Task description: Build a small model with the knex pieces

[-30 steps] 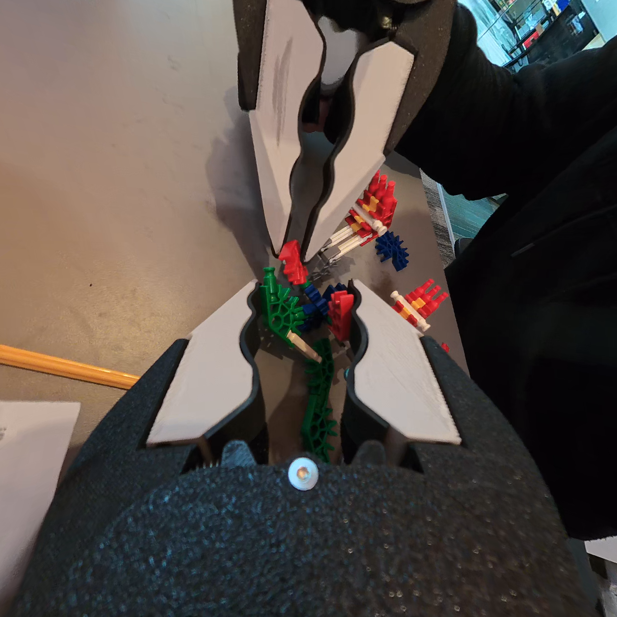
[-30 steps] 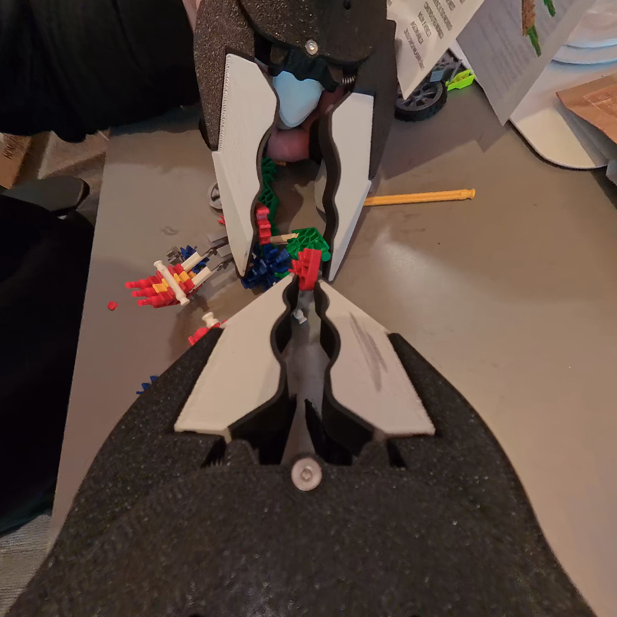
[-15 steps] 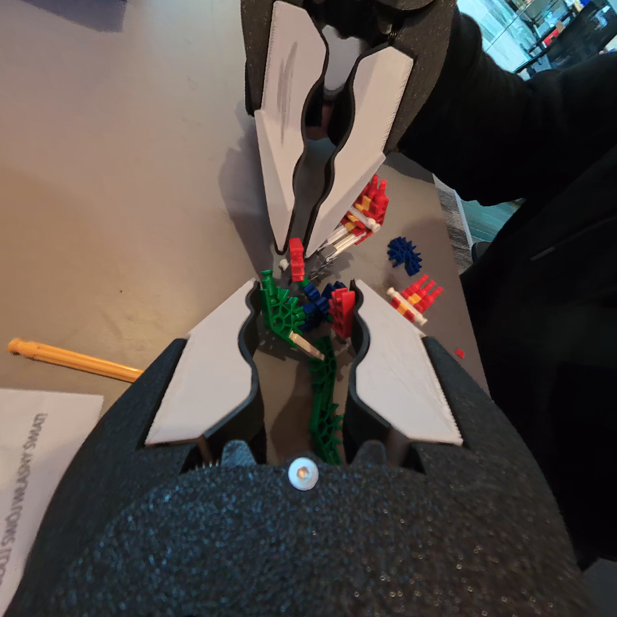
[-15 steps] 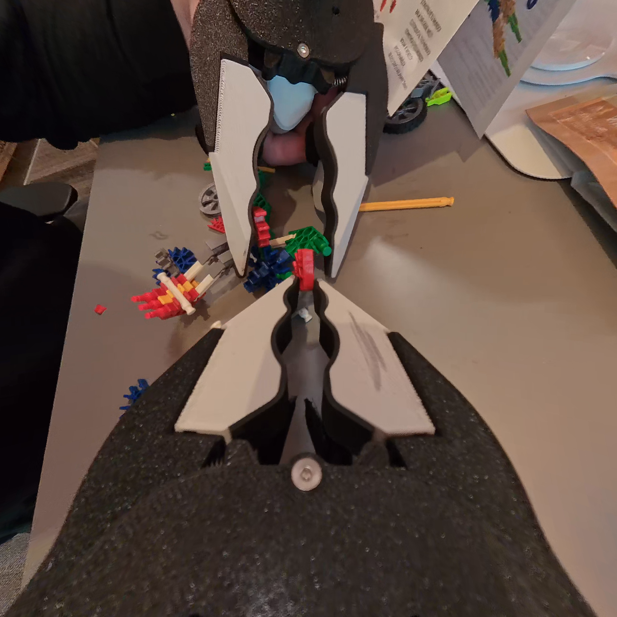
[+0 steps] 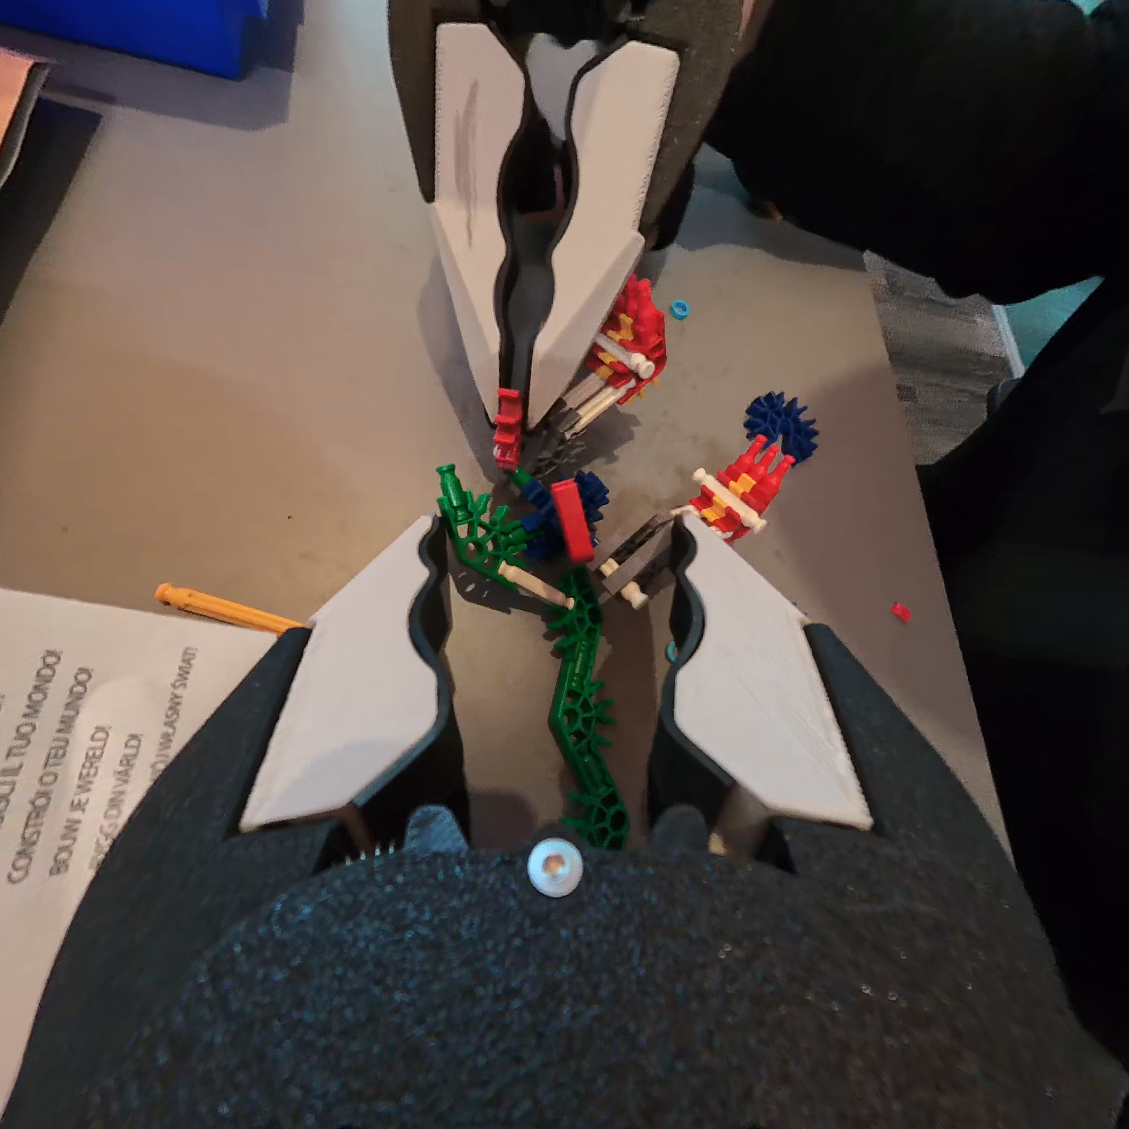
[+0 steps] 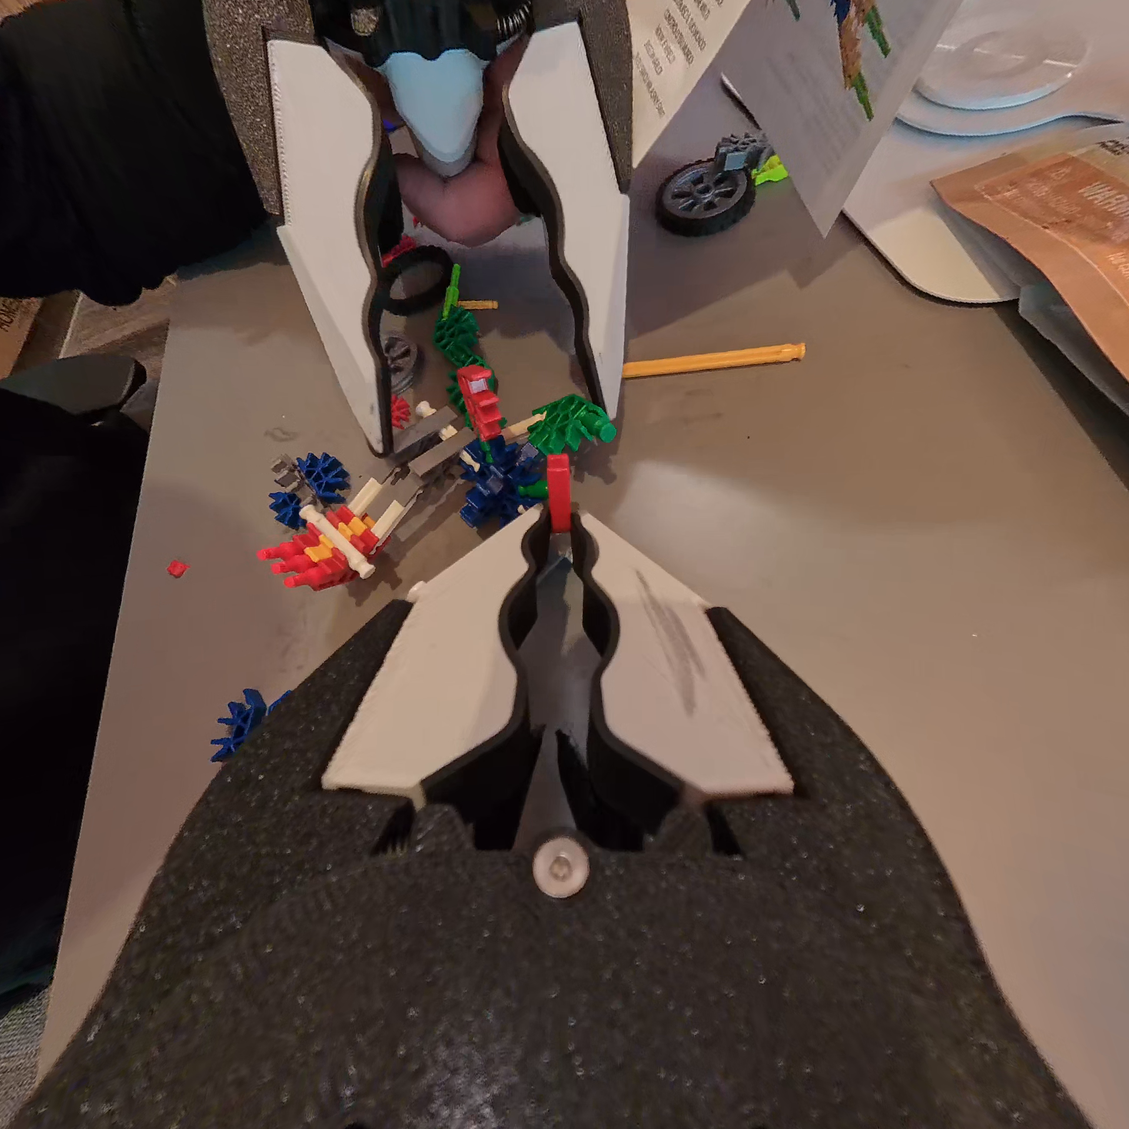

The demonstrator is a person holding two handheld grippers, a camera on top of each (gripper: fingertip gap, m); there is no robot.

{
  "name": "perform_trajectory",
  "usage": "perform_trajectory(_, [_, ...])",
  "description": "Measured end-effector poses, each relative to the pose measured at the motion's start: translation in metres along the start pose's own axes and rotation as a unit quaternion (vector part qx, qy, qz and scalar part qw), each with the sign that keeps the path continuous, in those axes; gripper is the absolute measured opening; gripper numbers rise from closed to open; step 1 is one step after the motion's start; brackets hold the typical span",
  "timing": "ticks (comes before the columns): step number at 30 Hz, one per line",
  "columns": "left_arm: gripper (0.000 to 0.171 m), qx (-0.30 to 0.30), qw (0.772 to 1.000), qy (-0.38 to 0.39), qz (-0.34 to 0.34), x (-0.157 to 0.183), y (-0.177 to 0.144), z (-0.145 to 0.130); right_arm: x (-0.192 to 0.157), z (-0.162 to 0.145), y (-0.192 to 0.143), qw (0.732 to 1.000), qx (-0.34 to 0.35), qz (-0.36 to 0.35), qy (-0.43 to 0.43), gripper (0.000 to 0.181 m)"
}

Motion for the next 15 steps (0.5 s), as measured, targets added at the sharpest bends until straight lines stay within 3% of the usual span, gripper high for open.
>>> perform_trajectory(6, [0.068,0.002,1.0,-0.005,-0.004,0.0001,0.0003,-0.0015,-0.003,-0.0007,0.0005,1.0,-0.003,0.01,0.001,0.006])
perform_trajectory(7, [0.055,-0.002,1.0,-0.004,0.008,-0.004,0.0006,-0.0032,-0.0048,-0.0008,0.0008,1.0,-0.004,0.014,-0.002,0.005])
perform_trajectory(8, [0.053,-0.007,1.0,-0.004,0.011,-0.0054,0.0013,-0.0053,-0.0054,-0.0009,0.0011,1.0,-0.005,0.014,-0.005,0.005])
perform_trajectory(15, [0.062,0.005,1.0,-0.005,-0.001,0.0004,-0.0048,-0.0026,-0.0054,-0.0019,0.0006,1.0,-0.005,0.02,0.003,0.006])
Point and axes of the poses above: each gripper's, where its closed fingertips meet, y out along the fingers, z out of its top, x = y × z across the jaws, the point moved 1 cm from there along -y, back along the fingers, and after that the axes turned 3 degrees about -y, right-handed, at the moved point
